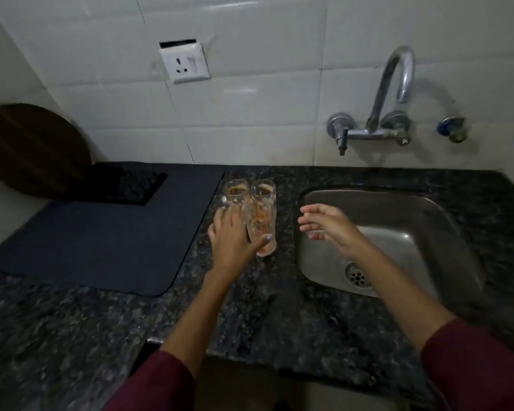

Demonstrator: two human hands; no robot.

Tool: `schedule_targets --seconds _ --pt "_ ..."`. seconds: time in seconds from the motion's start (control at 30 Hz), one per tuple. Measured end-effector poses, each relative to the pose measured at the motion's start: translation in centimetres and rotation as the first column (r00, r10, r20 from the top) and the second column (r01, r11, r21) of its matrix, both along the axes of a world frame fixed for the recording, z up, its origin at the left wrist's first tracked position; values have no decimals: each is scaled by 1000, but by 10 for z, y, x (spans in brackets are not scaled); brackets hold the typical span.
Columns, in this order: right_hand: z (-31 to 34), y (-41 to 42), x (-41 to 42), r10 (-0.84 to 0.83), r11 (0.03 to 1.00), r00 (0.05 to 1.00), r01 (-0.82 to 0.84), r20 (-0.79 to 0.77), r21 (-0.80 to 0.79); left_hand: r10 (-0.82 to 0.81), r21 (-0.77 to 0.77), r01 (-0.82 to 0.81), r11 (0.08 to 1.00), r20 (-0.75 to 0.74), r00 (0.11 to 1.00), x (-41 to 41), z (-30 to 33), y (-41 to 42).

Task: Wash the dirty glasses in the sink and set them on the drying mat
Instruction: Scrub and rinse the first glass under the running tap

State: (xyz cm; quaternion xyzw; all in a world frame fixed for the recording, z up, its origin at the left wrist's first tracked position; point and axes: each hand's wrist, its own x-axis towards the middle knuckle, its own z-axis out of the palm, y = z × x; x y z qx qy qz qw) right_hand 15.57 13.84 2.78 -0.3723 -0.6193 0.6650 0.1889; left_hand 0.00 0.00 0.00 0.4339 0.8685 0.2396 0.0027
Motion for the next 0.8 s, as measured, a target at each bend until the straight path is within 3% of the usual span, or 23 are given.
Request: schedule_targets --seconds 0.17,0.23,0.5,0.7,0.8 --pt "-17 8 -23 -57 998 997 55 48 39 8 -143 -44 989 -244 970 -15 -12 25" --pt "-21 14 -24 -73 995 995 68 62 69 25 -82 -50 995 -274 961 -18 -15 33" --pt "-30 27 -32 -61 992 995 51 81 116 37 33 -36 999 -39 999 -15 -19 48" --pt "-20 52 -24 -83 987 995 75 53 140 -102 176 98 980 15 995 -4 -6 58" --pt "-16 82 -15 -171 967 982 152 81 204 -165 329 89 940 210 964 2 29 78"
